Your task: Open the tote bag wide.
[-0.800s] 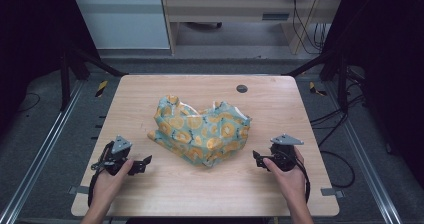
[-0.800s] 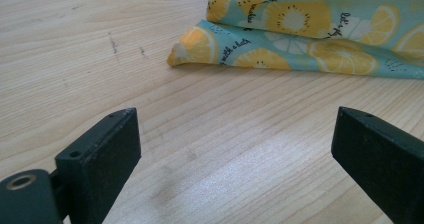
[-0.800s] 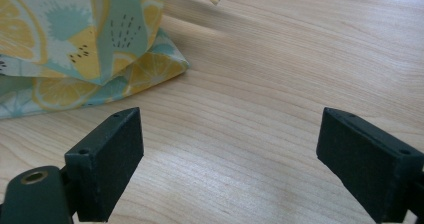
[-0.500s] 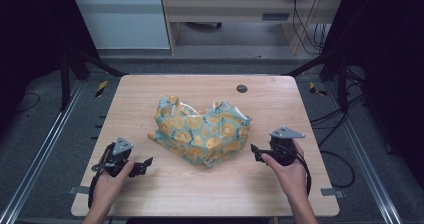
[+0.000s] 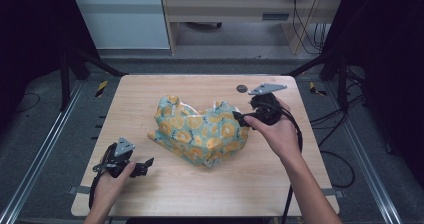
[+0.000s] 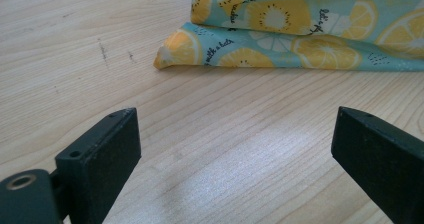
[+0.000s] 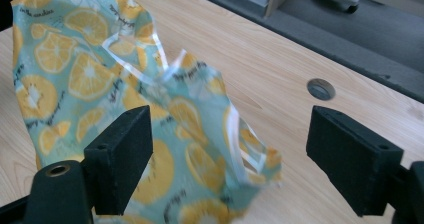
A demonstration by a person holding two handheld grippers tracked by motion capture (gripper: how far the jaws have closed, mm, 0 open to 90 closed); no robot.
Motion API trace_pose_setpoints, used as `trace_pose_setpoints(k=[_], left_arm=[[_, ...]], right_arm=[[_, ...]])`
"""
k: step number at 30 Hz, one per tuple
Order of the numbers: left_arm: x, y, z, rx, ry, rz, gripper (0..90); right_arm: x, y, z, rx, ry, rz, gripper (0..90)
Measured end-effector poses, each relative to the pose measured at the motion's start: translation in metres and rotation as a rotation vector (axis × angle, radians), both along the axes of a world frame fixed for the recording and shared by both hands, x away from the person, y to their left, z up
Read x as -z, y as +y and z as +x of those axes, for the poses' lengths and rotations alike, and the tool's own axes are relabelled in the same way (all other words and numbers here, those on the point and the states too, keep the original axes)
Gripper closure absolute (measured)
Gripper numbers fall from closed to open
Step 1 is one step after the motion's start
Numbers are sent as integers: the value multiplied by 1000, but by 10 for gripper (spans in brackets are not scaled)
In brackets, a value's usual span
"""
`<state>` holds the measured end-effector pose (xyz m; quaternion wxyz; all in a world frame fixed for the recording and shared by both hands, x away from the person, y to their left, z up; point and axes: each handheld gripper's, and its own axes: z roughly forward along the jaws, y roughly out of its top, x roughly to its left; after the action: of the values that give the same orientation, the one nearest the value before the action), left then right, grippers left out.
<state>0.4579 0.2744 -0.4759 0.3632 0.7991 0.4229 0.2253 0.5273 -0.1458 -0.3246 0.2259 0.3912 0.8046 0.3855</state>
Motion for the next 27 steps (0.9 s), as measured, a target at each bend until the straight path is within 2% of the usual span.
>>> trace_pose_setpoints(k=[2,3,5,7,9,10,11,13,14,15,16,17,18,19,21,25,27], left_arm=[[0,0,0,0,0,-1,52],[1,0,0,3,1,0,52],[1,0,0,4,0,-1,52],[0,0,0,4,-2,-2,52],[0,0,0,3,-3,-2,52],[0,0,0,4,-4,-2,52],[0,0,0,4,-4,-2,52],[0,0,0,4,-7,-2,52],[-1,0,0,4,-8,-3,52],[0,-1,1,3,-7,-8,52],[0,-1,1,4,-6,-7,52],[0,-1,2,5,-3,-4,52],[0,-1,2,5,-3,-4,52],[0,-1,2,6,-4,-4,52],[0,-2,2,8,-6,-2,52],[-1,-1,1,3,-10,-5,52],[-2,1,1,-2,-11,-13,52]], right_arm=[[-1,5,6,-2,10,-6,187],[0,16,20,-12,41,10,187],[4,25,31,-19,67,26,181],[11,38,44,-22,91,15,181],[13,42,48,-20,98,7,185],[21,53,58,-26,125,-12,186],[21,53,58,-26,125,-12,186],[27,62,66,-37,158,-33,201],[31,67,70,-45,185,-58,328],[33,69,71,-38,199,-70,368],[33,69,71,-38,199,-70,368],[33,70,70,-61,209,-80,594],[33,70,70,-61,209,-80,594],[33,70,67,-81,206,-83,747],[31,68,64,-102,189,-75,865],[28,66,58,-119,160,-45,900],[23,66,49,-141,136,-15,900]])
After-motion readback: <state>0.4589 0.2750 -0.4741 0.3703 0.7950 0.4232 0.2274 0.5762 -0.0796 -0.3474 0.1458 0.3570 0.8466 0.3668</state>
